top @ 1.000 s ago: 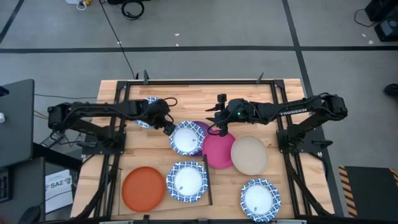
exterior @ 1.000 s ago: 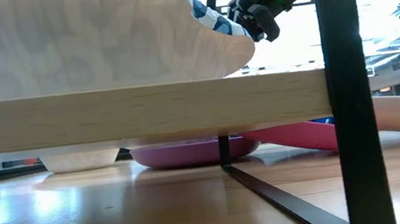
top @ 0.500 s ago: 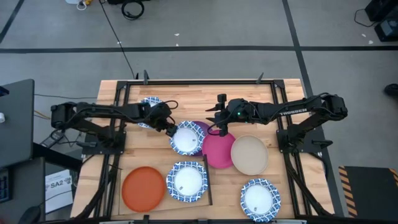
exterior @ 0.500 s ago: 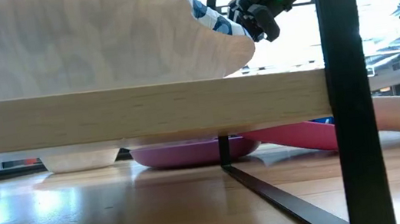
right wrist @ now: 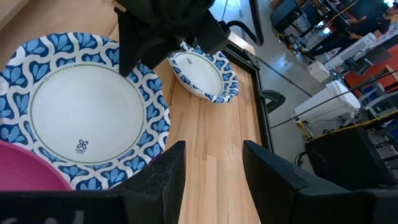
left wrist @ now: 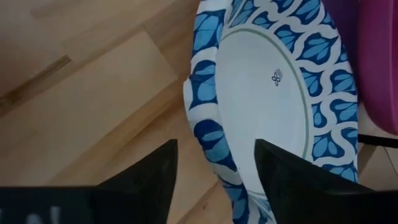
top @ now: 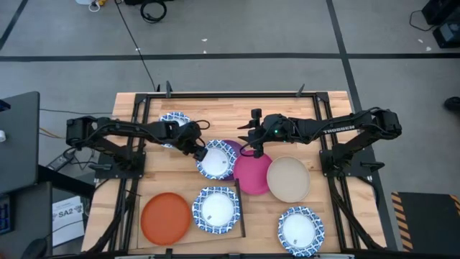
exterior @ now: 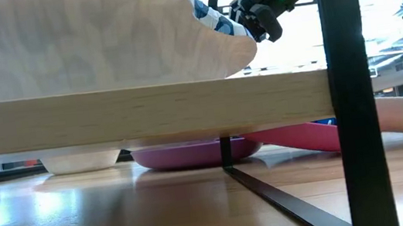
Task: Place and stack plates onto a shelf
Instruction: Stack the middle blue patterned bowl on top of the blue patterned bowl on the shelf
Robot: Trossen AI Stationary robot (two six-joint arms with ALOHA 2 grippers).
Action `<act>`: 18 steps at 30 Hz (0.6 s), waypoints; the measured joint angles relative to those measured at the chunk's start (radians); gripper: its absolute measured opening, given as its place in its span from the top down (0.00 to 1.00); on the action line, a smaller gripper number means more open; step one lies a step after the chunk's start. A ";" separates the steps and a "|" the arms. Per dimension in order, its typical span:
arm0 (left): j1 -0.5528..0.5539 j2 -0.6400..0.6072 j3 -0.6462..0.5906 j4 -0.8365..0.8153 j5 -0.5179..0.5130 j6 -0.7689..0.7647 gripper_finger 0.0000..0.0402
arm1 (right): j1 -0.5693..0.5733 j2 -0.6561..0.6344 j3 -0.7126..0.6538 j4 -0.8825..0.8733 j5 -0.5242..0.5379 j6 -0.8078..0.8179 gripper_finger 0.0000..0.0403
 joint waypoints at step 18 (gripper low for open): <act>0.000 0.000 0.000 0.000 0.000 -0.004 0.84 | 0.000 0.000 0.000 0.000 -0.001 0.000 0.59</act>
